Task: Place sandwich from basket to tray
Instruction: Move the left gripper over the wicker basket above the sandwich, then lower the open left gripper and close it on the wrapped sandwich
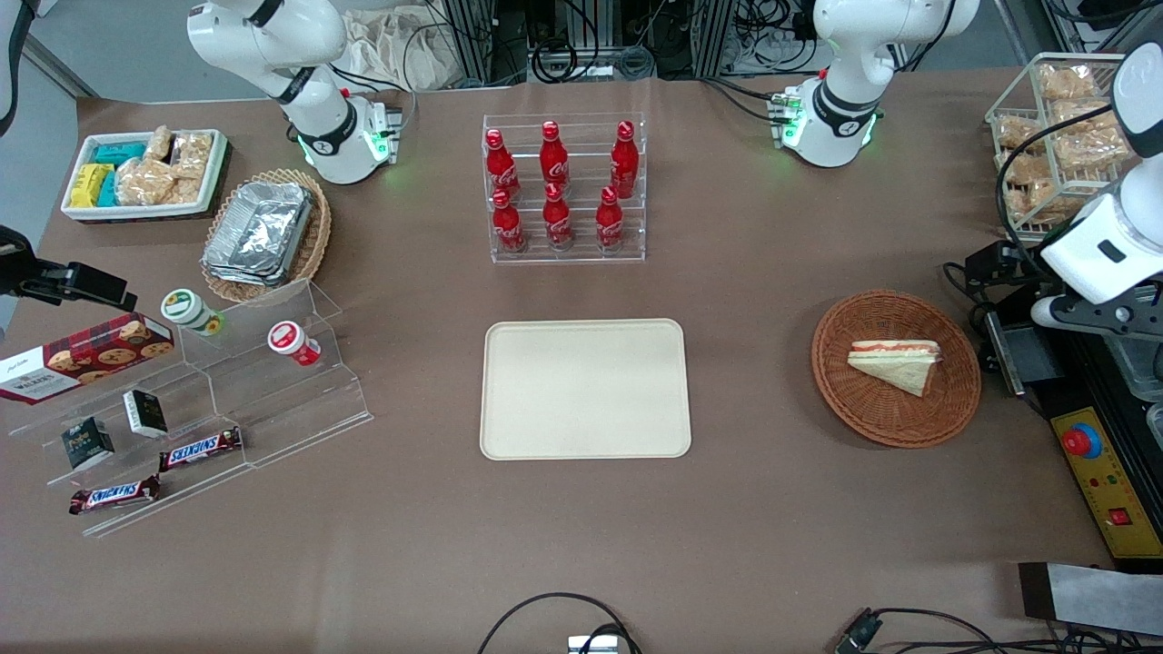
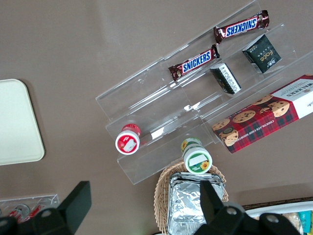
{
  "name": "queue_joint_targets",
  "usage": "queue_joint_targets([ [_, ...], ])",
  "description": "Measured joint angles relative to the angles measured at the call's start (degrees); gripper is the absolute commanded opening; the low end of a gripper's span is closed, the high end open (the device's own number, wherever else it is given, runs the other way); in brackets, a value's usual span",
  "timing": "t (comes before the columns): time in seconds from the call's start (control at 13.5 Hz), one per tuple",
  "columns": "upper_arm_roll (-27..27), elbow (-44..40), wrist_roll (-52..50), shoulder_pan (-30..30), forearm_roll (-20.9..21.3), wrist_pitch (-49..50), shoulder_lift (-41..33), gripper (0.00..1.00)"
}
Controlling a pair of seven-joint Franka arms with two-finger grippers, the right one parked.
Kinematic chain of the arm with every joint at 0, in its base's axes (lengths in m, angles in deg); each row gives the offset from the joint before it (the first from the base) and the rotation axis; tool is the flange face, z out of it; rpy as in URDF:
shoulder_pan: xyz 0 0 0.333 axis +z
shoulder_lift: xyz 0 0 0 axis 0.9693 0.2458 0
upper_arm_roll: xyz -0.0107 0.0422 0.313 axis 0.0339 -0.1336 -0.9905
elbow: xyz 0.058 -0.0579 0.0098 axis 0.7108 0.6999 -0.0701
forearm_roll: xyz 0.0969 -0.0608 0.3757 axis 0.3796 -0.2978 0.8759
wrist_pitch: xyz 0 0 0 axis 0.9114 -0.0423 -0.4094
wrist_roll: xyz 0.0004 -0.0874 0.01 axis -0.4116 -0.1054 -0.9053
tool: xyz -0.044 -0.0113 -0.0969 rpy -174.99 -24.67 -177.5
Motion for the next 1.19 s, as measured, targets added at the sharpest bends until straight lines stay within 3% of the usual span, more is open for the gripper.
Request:
queue_joint_targets([
  [0.52,-0.27,-4.97,-2.83,0.50,0.12,4.62,5.67,1.00],
  [0.74,-0.37,-2.69,-16.57,1.53,0.12,1.43,6.91,1.00],
  [1.19,-0.87,12.82,-45.33,3.07,0.14,-17.92,7.66,1.00],
])
